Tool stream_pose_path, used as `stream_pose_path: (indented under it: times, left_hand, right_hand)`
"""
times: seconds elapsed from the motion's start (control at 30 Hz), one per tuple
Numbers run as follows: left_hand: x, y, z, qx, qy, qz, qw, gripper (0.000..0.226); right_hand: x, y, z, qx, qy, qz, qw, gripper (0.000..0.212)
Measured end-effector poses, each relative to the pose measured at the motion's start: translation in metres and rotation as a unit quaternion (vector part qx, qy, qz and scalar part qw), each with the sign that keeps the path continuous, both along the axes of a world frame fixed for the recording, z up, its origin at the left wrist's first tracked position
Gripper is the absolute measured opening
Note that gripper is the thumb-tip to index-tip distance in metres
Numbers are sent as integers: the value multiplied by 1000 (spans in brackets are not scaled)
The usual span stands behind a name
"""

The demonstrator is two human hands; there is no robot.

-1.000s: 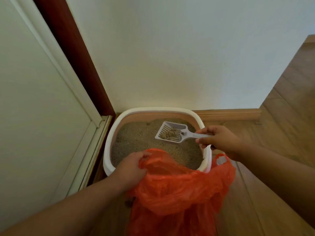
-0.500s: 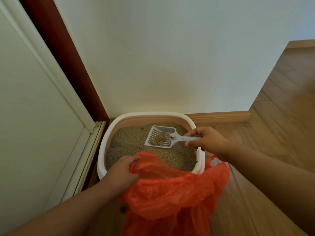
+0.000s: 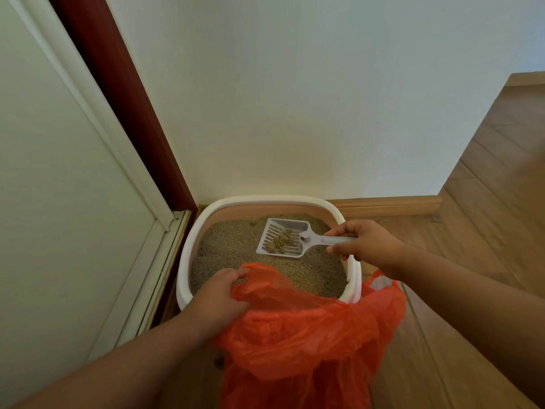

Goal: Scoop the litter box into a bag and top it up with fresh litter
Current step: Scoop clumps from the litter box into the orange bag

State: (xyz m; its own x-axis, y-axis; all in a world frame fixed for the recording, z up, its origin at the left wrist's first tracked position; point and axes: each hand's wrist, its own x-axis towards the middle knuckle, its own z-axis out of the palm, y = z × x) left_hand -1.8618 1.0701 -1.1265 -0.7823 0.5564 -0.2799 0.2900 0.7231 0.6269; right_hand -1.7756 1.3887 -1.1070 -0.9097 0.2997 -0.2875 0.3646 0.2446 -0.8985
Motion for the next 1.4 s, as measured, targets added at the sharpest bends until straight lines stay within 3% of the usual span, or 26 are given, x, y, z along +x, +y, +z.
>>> stream_pose_path:
  times: [0.37,0.47,0.7,0.9,1.03,1.13,1.3,1.4]
  left_hand:
    - [5,-1,0,-83,-35,-66,994,119]
    - [7,-1,-1,-86,-33,-62,994,106]
    - [6,-4,0,-28,-36,-42,998,37]
    - [5,-8,-1,-103,-35,-35,993,38]
    - [6,-9,1,-146,46,-92,984,63]
    - [9,-8,-1,-152,60,-109,981,78]
    - [12,-8,-4,-231,5,-150,961,151]
    - [16,-10,-1,-238,-34,-193,951,161]
  right_hand:
    - [3,5,-8,8,-27,35,999,26]
    - [1,7,-7,14,-18,30,999,26]
    - [-3,5,-5,31,-19,35,999,26]
    - [-2,12,1,13,-15,85,996,28]
    - [2,15,5,6,-15,136,991,29]
    - [4,15,8,9,-30,177,984,29]
    - [10,10,12,41,-51,250,966,31]
    - [12,5,15,98,-51,281,953,31]
